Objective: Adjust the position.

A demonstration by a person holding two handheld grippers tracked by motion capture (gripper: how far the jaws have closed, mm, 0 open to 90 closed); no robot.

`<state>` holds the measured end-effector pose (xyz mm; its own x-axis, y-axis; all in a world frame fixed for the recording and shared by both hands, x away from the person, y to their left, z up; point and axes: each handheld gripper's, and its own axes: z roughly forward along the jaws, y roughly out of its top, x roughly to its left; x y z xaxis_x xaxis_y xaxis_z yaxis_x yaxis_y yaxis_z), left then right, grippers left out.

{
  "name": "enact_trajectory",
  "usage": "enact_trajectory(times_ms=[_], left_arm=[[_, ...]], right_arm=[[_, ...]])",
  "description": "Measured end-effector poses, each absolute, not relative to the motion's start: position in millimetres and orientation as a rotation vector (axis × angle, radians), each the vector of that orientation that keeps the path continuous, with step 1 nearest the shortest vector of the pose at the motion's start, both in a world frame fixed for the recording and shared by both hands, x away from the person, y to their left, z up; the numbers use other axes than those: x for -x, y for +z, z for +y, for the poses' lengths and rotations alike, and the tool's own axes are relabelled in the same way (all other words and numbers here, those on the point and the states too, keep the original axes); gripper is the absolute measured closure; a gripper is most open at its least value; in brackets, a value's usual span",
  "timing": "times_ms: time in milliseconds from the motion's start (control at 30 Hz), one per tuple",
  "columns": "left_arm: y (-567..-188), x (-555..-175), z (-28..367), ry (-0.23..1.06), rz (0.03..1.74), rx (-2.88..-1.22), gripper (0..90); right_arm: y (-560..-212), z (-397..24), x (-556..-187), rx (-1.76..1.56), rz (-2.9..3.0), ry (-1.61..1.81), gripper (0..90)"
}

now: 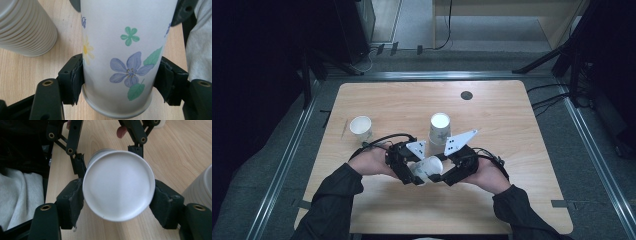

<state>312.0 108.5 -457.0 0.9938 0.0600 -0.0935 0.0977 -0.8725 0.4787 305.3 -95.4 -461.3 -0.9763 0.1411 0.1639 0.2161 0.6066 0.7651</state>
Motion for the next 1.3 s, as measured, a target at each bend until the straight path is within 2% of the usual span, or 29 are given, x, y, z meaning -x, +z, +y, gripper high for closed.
enact_trajectory(times_ms=[367,467,567,667,1000,1300], left_arm=[[-459.0,-310.3,106.0,-0.116,0.096,-2.633,29.4],[-458.5,-310.9,107.7,-0.111,0.121,-2.605,26.1],[-457.5,-312.8,110.8,-0.105,0.151,-2.582,17.3],[-456.6,-313.9,115.8,-0.103,0.189,-2.539,13.3],[-456.5,-311.9,133.2,-0.078,0.251,-2.443,12.1],[-459.2,-311.6,143.5,-0.114,0.320,-2.338,12.0]], right_arm=[[-461.8,-91.6,-306.0,0.287,-2.737,-1.288,34.9],[-459.8,-93.2,-305.6,0.299,-2.729,-1.287,34.9],[-456.8,-96.1,-306.4,0.302,-2.724,-1.323,34.9],[-454.4,-100.4,-307.4,0.316,-2.724,-1.342,34.9],[-451.9,-110.0,-308.3,0.338,-2.708,-1.382,34.7],[-450.7,-112.1,-308.5,0.324,-2.686,-1.408,34.7]])
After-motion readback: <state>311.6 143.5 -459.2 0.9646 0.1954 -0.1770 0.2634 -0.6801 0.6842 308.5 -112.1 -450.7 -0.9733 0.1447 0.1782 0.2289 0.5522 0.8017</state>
